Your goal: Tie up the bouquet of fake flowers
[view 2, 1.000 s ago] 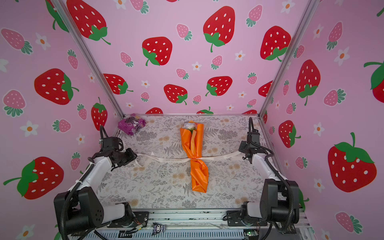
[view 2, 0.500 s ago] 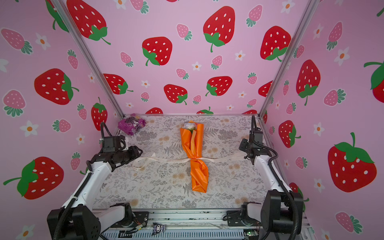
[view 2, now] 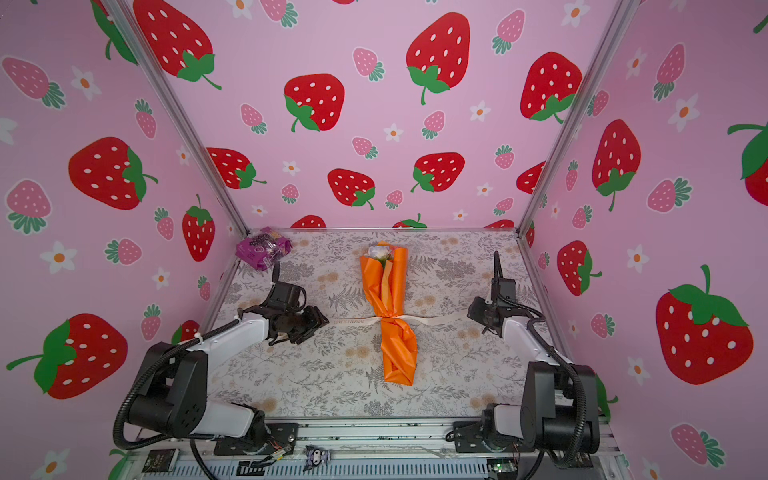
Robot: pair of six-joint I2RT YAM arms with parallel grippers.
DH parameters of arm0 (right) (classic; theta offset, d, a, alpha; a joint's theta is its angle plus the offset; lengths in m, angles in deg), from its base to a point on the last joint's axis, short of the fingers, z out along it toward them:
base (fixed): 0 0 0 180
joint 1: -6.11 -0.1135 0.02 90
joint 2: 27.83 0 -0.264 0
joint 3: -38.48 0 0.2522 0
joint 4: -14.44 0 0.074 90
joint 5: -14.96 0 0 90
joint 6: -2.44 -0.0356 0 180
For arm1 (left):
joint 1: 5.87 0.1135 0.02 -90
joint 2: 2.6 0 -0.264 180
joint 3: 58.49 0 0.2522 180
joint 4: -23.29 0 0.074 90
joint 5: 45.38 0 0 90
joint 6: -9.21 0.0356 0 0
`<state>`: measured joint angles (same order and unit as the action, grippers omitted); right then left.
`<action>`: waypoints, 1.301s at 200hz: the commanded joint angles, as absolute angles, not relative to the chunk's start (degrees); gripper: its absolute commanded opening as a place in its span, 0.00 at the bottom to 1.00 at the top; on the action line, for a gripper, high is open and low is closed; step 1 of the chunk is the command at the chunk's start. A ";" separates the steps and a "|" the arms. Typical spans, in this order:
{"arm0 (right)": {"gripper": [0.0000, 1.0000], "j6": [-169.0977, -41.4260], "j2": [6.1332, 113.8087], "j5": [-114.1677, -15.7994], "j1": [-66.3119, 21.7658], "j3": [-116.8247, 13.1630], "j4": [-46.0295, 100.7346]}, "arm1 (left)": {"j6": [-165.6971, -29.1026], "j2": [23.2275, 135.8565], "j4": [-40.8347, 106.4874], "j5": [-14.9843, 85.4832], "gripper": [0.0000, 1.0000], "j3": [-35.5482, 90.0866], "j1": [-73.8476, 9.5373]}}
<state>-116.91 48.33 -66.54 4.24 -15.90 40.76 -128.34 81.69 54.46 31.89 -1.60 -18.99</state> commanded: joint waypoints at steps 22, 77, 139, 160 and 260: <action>0.50 -117.29 48.99 -65.19 4.33 -15.03 39.54 | -128.92 85.32 61.84 47.84 0.65 7.01 -18.22; 0.50 -117.14 48.83 -65.34 4.27 -15.18 40.04 | -128.90 91.73 63.21 50.08 0.57 12.33 -17.20; 0.49 -117.24 48.48 -65.48 4.28 -15.18 40.50 | -130.41 94.64 61.73 47.56 0.55 12.01 -17.20; 0.50 -117.53 48.51 -64.04 4.33 -15.24 40.13 | -130.20 95.73 60.73 47.22 0.48 12.15 -17.11; 0.48 -116.63 46.25 -54.99 4.05 -17.07 39.64 | -127.38 94.03 58.49 42.63 0.09 12.96 -17.12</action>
<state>-117.50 48.29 -60.93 4.24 -15.72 40.13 -127.86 96.33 58.26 44.52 11.52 -17.33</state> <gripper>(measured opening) 0.494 0.138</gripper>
